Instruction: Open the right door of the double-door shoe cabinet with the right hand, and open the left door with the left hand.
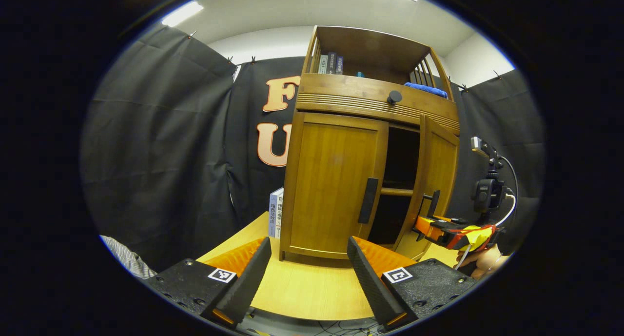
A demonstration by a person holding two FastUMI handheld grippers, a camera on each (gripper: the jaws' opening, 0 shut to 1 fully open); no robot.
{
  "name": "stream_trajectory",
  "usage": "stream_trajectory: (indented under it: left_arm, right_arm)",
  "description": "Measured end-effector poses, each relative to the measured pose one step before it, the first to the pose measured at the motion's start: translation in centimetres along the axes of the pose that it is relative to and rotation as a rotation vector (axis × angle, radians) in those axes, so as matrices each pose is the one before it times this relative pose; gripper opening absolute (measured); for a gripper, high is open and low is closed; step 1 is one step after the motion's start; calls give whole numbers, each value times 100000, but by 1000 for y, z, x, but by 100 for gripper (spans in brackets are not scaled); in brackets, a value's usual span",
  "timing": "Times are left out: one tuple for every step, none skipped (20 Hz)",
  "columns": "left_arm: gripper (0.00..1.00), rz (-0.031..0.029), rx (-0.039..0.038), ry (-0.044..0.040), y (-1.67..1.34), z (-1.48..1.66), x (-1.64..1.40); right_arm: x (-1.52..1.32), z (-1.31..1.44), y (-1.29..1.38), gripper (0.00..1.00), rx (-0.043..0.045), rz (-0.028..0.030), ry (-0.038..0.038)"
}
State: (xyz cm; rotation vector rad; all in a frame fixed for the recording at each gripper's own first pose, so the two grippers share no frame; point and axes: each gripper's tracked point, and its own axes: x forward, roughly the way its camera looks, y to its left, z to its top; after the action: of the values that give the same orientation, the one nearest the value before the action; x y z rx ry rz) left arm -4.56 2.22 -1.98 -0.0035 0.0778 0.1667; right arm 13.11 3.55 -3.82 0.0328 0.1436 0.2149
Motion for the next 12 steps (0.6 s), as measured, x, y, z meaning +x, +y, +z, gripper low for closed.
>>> stream_trajectory:
  left_arm:
    - [95,34,-162,-325,-483,113,-356]
    - [95,-80,-256,-121,-592,53,-214]
    - [92,111,-154,74,-576,-44,-286]
    - [92,184,-22,180,-455,-53,-175]
    - [95,329,153,7,-375,-22,-198]
    - [95,230,250,-90,-427,-86,-228]
    - [95,272,288,-77,-420,-53,-171]
    - [95,107,208,6,-412,-62,-133]
    - [95,6,79,-15,-373,-169,-117]
    - [95,-40,15,296,-382,-192,-43]
    - [92,-203,4,660,-521,-234,47]
    - [92,-696,-61,789,-683,-256,79]
  right_arm:
    - [-872,-49,-563,30,-531,449,146]
    - [-723,-161,-552,30,-264,423,107]
    - [-691,-78,-370,30,-93,400,172]
    - [-606,-84,-459,30,51,419,248]
    - [-518,-120,-487,30,201,321,256]
    - [-625,-112,-527,30,246,215,235]
    - [-477,-40,-389,30,74,41,213]
    - [-640,-110,-603,30,24,-89,257]
    - [-489,0,-485,30,464,49,-58]
    - [-476,-35,-461,30,796,47,201]
    - [-303,37,-232,29,302,-156,258]
    - [-300,20,-444,29,-333,-621,315]
